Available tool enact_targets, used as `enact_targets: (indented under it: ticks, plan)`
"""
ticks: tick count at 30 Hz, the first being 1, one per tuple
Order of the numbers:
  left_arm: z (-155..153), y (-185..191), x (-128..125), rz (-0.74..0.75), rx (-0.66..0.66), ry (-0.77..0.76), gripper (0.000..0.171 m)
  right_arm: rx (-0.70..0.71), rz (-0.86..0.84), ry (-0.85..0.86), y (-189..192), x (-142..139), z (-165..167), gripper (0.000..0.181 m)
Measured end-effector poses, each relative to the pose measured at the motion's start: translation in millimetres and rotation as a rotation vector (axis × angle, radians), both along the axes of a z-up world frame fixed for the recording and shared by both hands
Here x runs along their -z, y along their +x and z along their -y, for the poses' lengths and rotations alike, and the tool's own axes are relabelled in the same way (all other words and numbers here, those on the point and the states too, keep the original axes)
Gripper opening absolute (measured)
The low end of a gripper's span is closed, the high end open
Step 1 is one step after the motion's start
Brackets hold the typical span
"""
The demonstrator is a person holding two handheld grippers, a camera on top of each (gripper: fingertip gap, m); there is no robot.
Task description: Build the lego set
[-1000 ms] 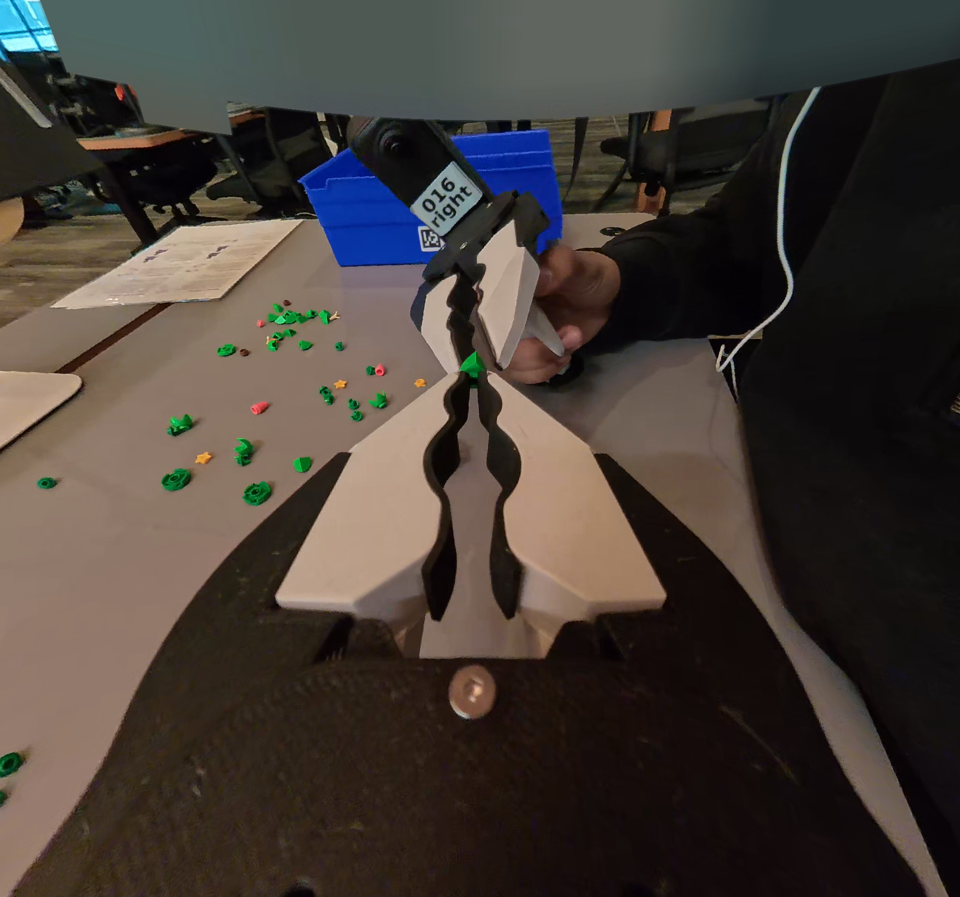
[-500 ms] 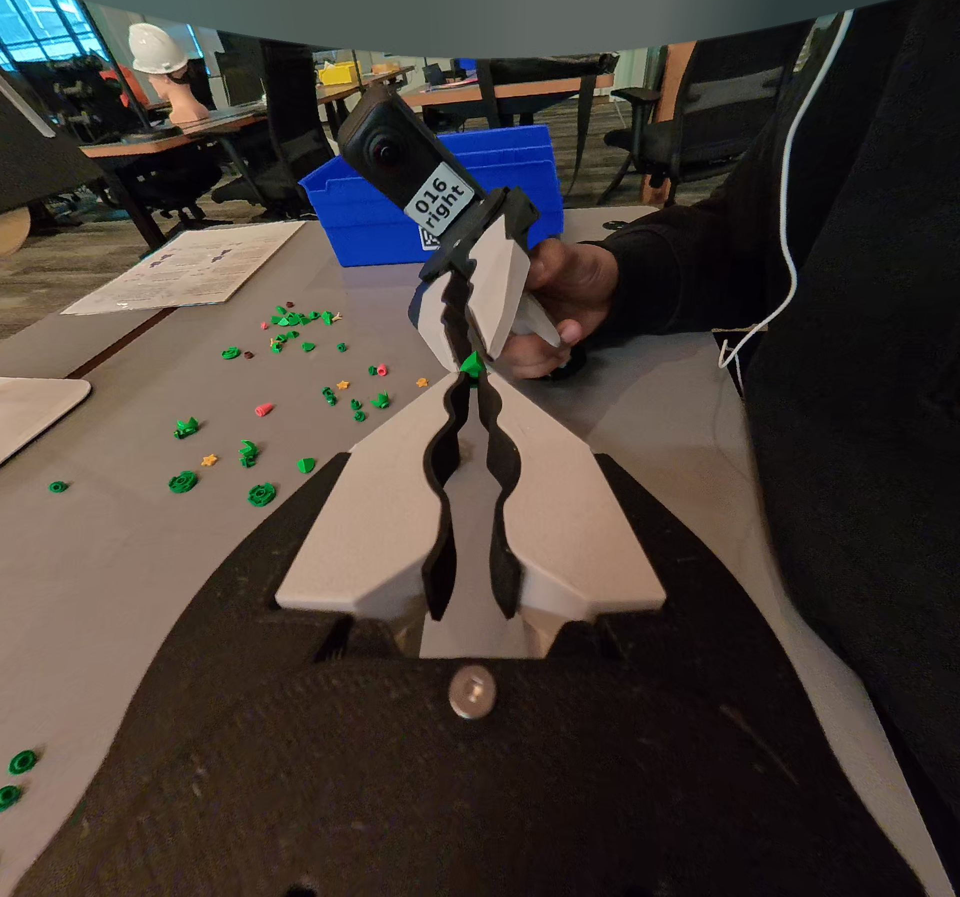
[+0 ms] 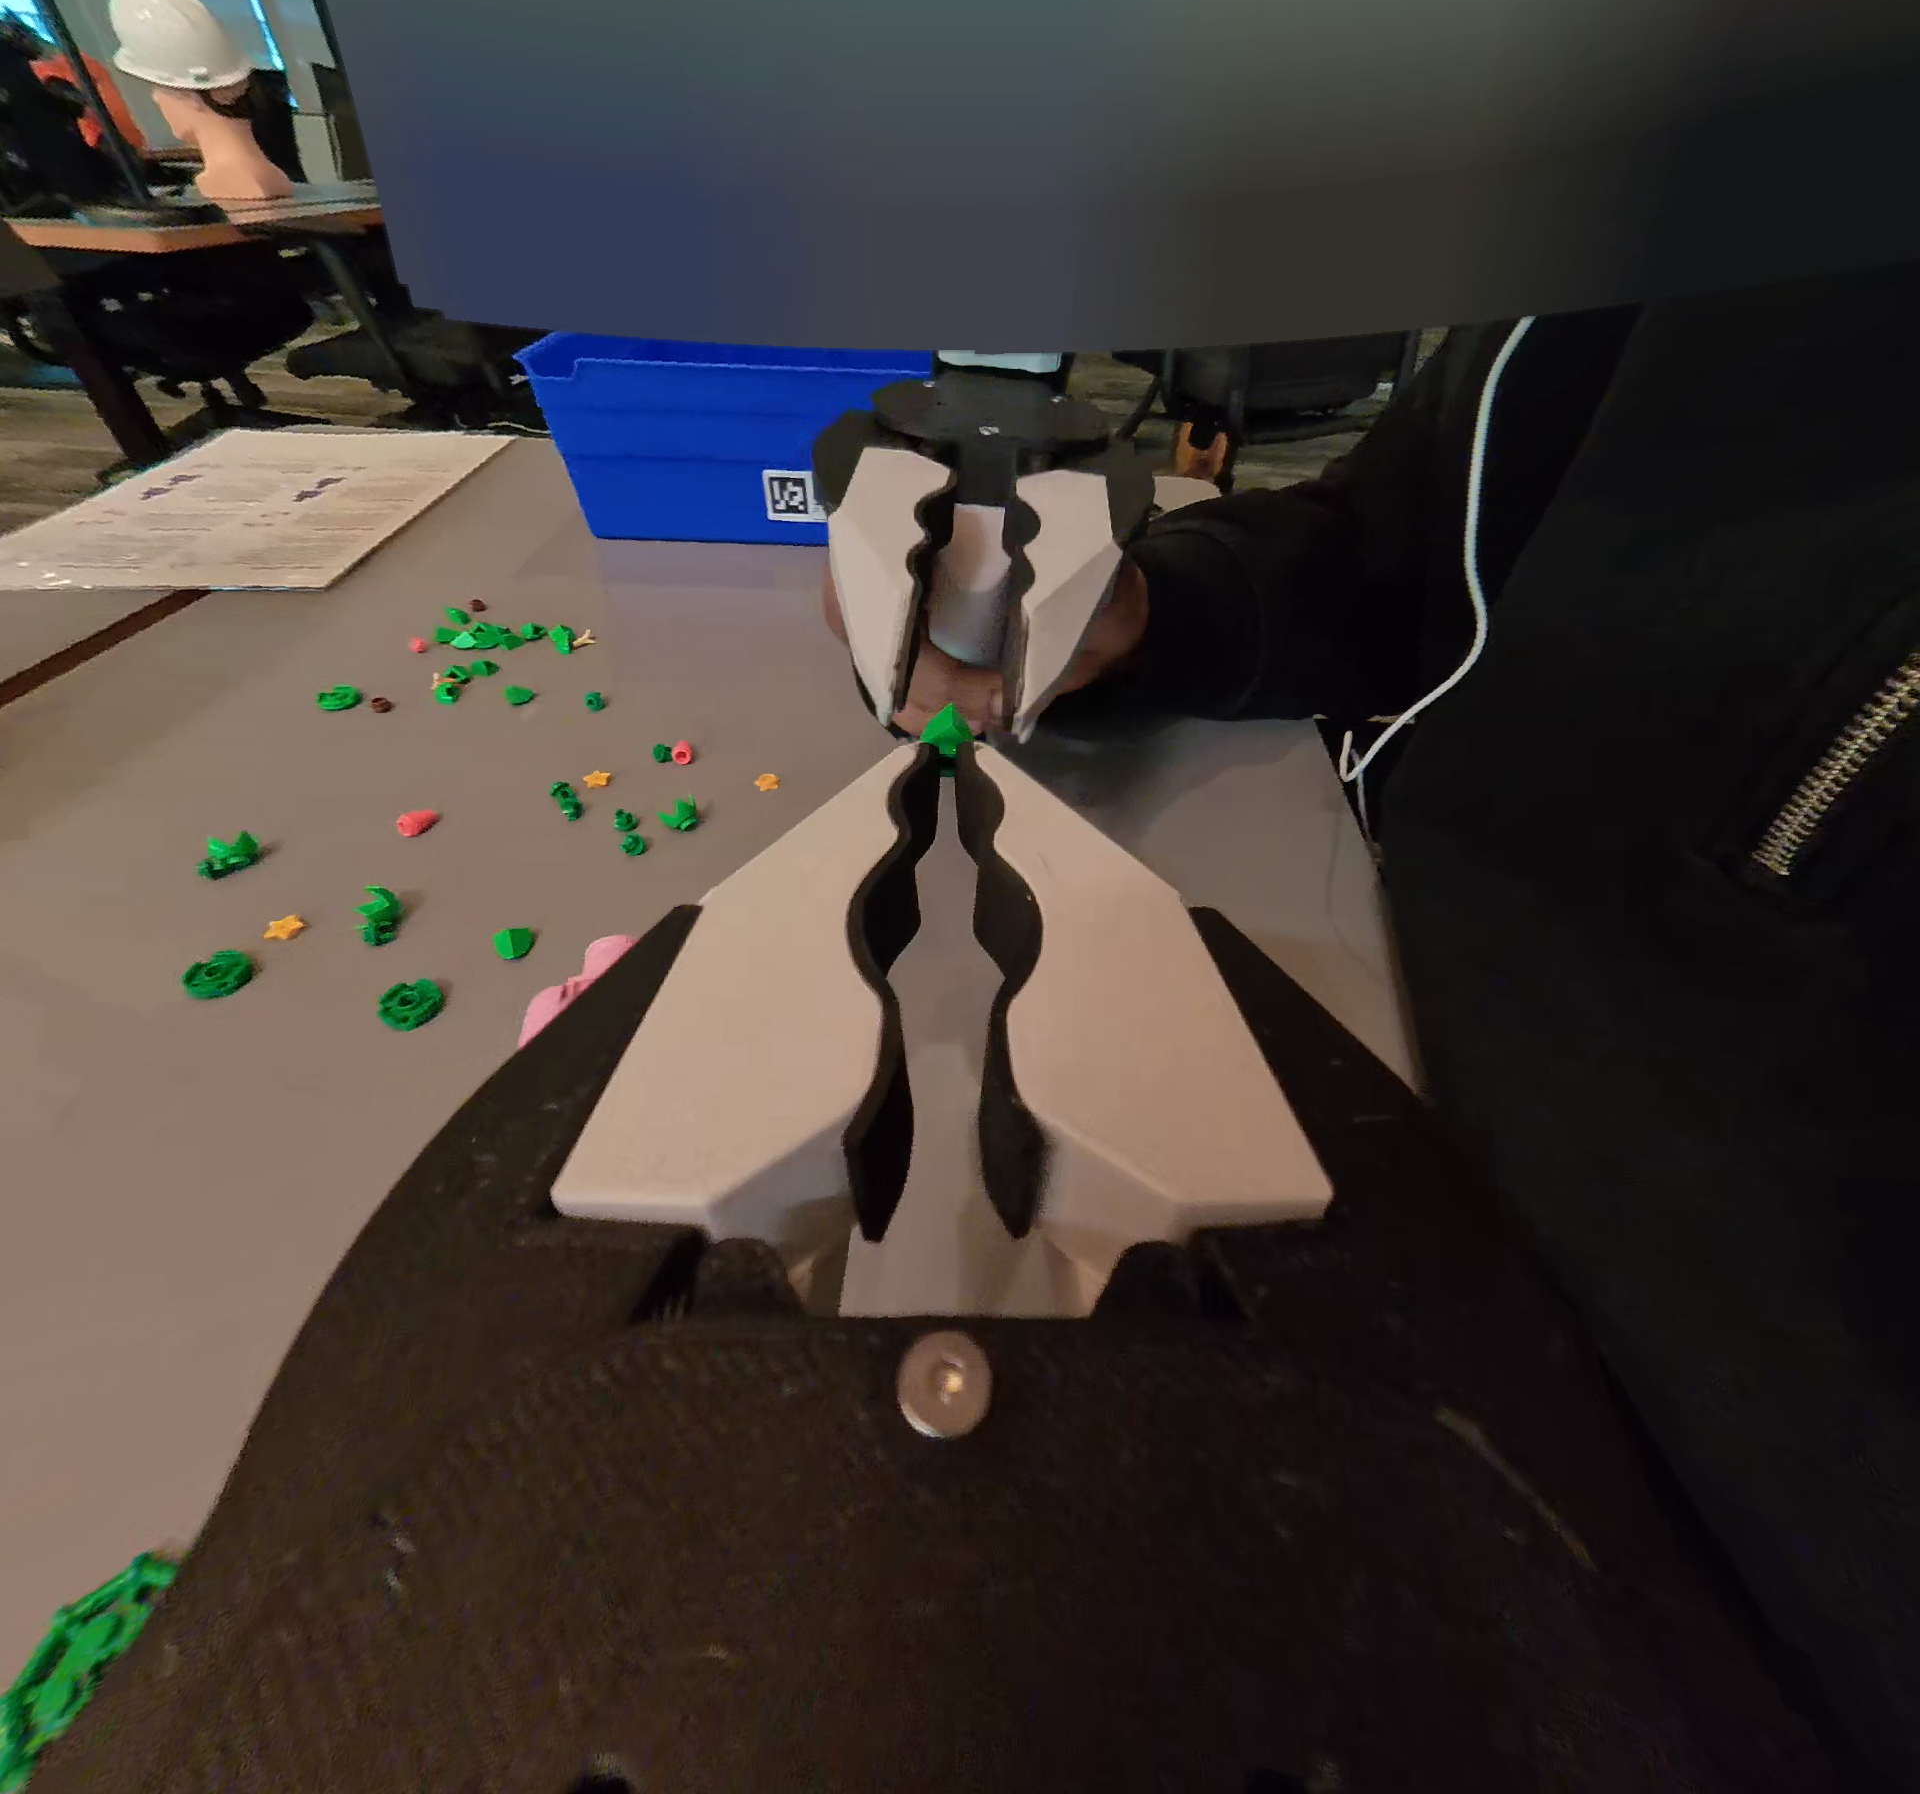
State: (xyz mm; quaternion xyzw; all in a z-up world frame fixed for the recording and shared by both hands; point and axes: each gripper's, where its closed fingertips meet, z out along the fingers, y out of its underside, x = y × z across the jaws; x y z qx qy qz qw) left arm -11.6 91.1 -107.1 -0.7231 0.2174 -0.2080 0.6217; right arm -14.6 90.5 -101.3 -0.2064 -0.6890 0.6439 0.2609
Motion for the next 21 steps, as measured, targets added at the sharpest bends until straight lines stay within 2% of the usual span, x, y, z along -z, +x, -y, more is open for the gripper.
enact_targets:
  ticks: [10,21]
  plan:
    - [1.6,6.4,2.7,0.032,0.05,-0.032,0.0,0.03,-0.083,0.135,1.3,6.3,6.4,0.012]
    - [1.9,7.6,3.9,0.037,0.06,-0.041,0.0,0.015,-0.047,0.12,1.8,7.9,7.7,0.009]
